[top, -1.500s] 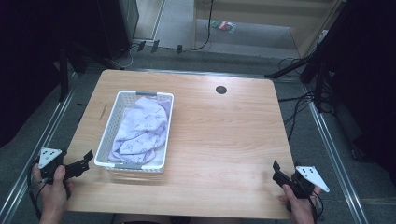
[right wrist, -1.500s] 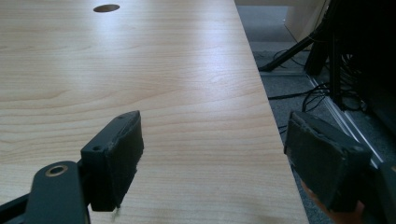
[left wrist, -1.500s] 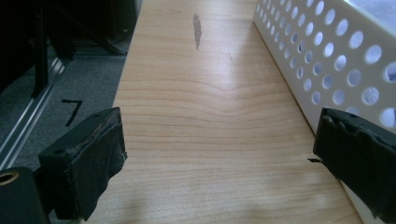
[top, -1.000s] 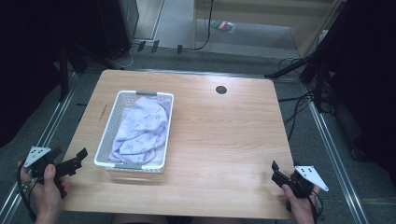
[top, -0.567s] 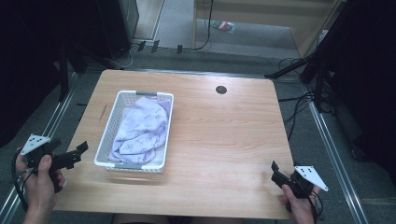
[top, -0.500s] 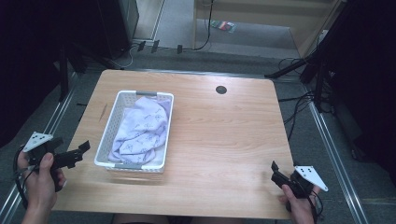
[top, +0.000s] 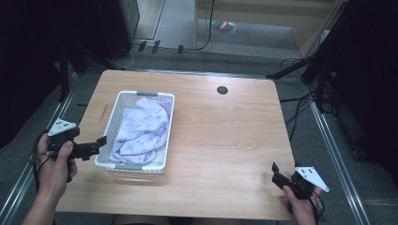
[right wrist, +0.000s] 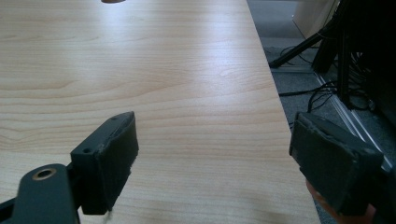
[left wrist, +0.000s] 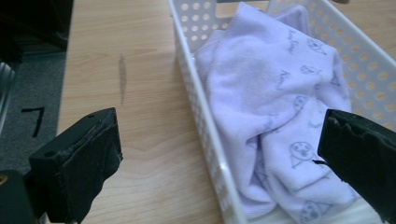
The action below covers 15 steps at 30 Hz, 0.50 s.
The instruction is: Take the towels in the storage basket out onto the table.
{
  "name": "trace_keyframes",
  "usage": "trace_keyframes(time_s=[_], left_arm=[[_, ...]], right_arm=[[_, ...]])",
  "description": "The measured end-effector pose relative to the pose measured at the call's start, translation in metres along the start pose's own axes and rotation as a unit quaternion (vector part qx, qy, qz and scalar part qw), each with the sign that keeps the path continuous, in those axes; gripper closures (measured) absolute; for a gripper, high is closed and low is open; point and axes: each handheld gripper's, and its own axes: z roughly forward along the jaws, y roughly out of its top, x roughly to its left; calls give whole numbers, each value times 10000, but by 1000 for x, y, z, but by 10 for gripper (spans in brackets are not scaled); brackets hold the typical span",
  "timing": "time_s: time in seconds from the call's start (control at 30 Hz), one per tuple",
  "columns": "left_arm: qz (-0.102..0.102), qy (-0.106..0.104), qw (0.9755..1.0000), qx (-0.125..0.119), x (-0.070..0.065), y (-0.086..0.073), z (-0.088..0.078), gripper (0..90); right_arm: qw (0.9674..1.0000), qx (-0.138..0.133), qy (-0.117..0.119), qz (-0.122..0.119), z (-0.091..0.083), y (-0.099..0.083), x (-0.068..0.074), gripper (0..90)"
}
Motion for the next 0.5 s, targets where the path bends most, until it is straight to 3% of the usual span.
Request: trace_keyframes(time_s=[0.27,0.47,0.5], left_arm=[[327,-167,9987,365,-22,19,10,0],[406,-283,9972,559,-32,30,19,0],[426,-350,9960,707,-37,34,24,0]], right_arm=[[9999,76,-88,-1,2,1,1,126],[9999,63,-74,-31,2,1,1,126],[10000,69,-59,-35,2,1,1,126]])
